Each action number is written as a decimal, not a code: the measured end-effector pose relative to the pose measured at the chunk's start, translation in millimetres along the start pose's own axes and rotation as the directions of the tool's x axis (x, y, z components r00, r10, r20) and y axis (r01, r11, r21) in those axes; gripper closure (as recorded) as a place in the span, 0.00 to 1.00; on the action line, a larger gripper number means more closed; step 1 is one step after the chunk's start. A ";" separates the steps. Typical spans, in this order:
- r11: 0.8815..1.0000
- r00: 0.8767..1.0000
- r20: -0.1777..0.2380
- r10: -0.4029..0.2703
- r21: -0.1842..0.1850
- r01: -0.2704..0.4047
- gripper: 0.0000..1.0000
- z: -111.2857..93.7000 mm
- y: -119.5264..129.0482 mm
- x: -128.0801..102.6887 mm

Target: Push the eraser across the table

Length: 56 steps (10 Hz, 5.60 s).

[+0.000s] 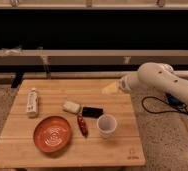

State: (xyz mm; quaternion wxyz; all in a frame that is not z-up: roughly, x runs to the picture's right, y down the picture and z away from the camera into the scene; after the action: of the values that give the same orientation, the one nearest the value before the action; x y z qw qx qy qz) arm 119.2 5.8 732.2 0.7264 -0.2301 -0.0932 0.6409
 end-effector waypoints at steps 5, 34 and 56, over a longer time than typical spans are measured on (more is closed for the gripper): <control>1.000 1.000 0.000 0.000 0.000 0.000 0.20 0.0 0.0 0.0; 0.934 0.800 -0.499 -0.334 -0.063 0.351 1.00 145.4 89.2 113.0; 0.938 0.820 -0.478 -0.316 -0.030 0.344 1.00 233.3 53.3 90.8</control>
State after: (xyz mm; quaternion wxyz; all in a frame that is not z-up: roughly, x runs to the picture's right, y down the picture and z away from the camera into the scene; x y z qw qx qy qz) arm -13.9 148.3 898.1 0.8330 -0.3397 0.0679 0.4314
